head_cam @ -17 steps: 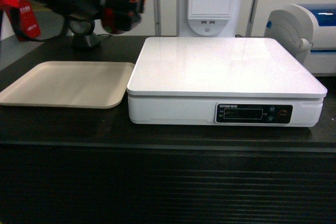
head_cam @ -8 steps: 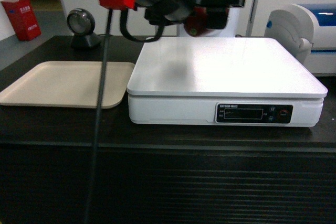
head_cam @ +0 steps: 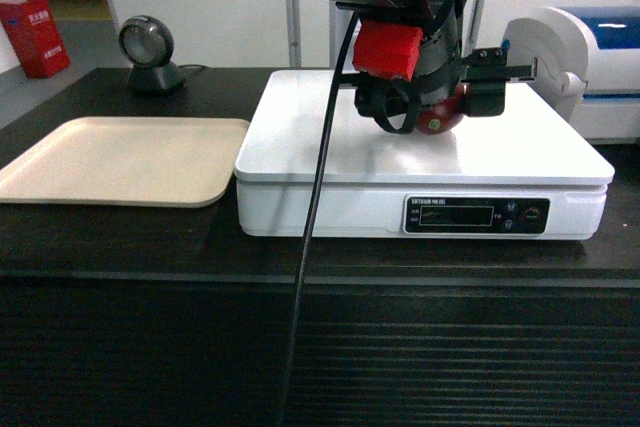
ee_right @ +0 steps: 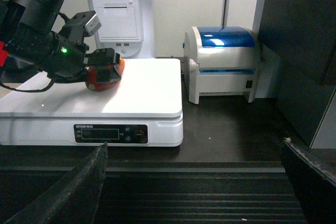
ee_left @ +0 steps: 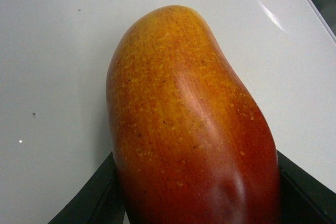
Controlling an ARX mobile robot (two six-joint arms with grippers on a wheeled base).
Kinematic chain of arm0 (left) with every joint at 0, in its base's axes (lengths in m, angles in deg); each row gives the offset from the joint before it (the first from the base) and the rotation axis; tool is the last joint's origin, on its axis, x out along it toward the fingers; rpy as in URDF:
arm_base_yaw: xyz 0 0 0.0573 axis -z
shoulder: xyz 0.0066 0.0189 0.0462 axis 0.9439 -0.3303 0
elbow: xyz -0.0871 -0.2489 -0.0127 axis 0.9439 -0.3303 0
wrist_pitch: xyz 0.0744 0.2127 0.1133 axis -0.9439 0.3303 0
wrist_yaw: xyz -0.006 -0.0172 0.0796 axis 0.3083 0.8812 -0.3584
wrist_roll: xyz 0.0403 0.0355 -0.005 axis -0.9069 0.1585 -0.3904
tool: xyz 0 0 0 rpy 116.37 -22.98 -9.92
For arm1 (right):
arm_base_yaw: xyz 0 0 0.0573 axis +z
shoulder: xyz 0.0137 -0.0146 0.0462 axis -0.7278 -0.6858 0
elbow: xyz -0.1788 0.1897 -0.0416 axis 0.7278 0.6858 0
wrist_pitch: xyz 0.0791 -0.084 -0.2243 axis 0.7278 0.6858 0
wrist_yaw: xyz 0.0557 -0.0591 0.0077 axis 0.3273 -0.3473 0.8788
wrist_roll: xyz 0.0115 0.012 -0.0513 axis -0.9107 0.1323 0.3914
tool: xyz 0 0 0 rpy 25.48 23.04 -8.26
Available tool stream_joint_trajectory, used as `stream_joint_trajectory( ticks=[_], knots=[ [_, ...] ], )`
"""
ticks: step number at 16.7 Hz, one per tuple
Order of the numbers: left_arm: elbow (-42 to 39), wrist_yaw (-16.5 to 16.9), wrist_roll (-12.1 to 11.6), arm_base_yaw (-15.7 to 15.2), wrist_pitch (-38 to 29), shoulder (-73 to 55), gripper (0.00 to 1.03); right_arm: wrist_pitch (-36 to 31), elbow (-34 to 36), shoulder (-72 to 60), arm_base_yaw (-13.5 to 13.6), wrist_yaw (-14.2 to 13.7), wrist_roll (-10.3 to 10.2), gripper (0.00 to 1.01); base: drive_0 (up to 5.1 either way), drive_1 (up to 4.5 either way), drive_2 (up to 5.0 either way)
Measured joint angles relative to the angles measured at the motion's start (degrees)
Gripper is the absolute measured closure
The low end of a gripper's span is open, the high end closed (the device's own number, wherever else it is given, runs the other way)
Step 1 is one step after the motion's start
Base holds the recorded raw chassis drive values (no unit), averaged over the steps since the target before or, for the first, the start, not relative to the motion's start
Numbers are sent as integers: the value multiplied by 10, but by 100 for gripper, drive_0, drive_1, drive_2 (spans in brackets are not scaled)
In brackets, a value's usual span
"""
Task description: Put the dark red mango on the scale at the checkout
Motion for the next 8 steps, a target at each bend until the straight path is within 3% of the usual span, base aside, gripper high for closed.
stream_joint_trajectory(
  ticks=[2, 6, 8],
  knots=[
    [11, -5, 11, 0, 13, -7, 41, 0, 0, 0, 0, 0, 0, 3, 0, 0, 0],
    [11, 0, 15, 0, 0, -7, 3, 0, 0, 0, 0, 0, 0, 3, 0, 0, 0],
    [4, -1, 14, 0, -9, -4, 5, 0, 0, 0, 0, 0, 0, 3, 0, 0, 0]
  ],
)
